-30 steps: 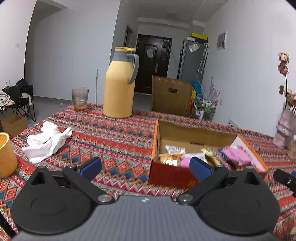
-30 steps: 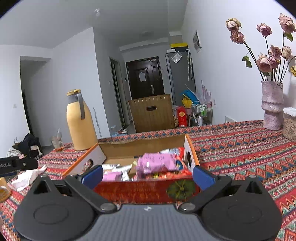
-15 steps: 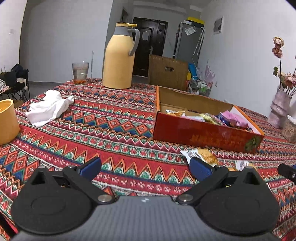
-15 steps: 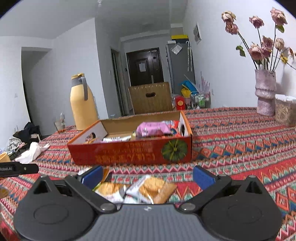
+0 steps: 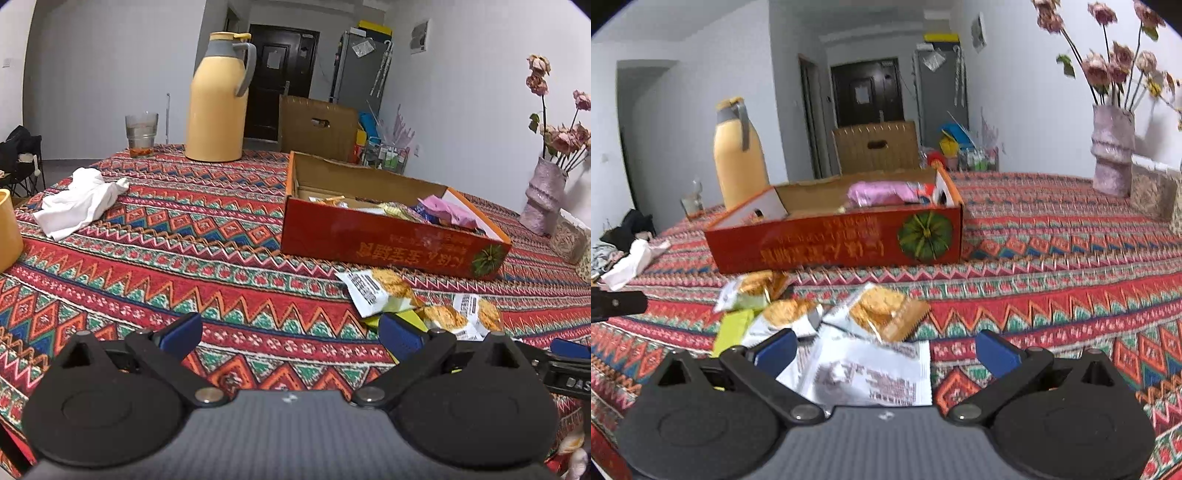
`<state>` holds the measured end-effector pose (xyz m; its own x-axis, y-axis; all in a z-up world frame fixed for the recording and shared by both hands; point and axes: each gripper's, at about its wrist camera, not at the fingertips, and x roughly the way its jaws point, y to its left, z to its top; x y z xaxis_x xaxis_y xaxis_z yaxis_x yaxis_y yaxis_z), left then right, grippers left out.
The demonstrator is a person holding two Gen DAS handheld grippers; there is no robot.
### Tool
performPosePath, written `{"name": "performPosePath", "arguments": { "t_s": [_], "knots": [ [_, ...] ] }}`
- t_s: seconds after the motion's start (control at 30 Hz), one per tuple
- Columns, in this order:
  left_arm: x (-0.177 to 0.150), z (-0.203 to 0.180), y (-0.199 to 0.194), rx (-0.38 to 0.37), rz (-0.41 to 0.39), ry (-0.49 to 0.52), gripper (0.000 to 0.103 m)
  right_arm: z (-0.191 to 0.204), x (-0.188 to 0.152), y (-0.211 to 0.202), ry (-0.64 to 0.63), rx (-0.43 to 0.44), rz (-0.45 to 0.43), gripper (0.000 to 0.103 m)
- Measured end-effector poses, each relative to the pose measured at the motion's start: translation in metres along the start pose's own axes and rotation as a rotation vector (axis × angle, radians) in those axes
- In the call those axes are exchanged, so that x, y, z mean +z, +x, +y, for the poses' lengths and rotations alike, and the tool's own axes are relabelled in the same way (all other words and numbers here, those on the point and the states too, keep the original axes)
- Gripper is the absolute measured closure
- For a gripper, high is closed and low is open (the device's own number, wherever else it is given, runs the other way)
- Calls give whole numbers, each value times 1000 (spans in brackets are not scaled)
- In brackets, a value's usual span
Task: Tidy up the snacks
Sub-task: 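Grasp the lime-green bar with the left gripper while the right grasps a white cracker packet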
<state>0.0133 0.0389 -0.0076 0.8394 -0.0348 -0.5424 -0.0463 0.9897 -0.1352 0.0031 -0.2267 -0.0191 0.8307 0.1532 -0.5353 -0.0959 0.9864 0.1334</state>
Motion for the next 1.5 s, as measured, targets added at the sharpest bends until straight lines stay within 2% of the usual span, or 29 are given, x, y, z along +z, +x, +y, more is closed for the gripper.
{"name": "performPosePath", "arguments": {
  "t_s": [0.17,0.33,0.43,0.47,0.53,0.67,0.77,1.0,1.13,1.37,1.4,1.47,1.5],
  "knots": [
    [-3,-4,4,-9,18,6,0,0,0,16,45,1,63,0],
    [-4,-4,7,-14,26,6,0,-1,-6,24,64,3,86,6],
    [-5,-5,8,-18,32,7,0,-2,-6,23,67,20,76,17],
    [-5,-5,8,-19,34,8,0,-2,-6,23,68,28,75,24],
    [-5,-6,9,-18,37,9,0,-3,-6,21,70,63,73,28],
    [-4,-10,9,-21,40,16,0,-7,-5,18,89,89,63,51],
    [-4,-15,9,-27,47,26,0,-9,-6,15,92,94,47,55],
    [-2,-38,21,-64,112,44,0,-18,-3,-2,108,88,-43,56],
    [0,-57,28,-76,143,64,0,-26,-4,-8,120,83,-66,56],
    [-7,-97,44,-24,204,149,0,-36,-8,-10,138,95,-75,56],
    [-9,-100,45,-19,211,158,1,-36,-8,-10,138,95,-75,56],
    [-13,-104,48,-15,228,173,9,-38,-9,-10,142,98,-75,56],
    [-15,-104,49,-15,238,175,20,-39,-8,-9,144,99,-74,56]
  ]
}}
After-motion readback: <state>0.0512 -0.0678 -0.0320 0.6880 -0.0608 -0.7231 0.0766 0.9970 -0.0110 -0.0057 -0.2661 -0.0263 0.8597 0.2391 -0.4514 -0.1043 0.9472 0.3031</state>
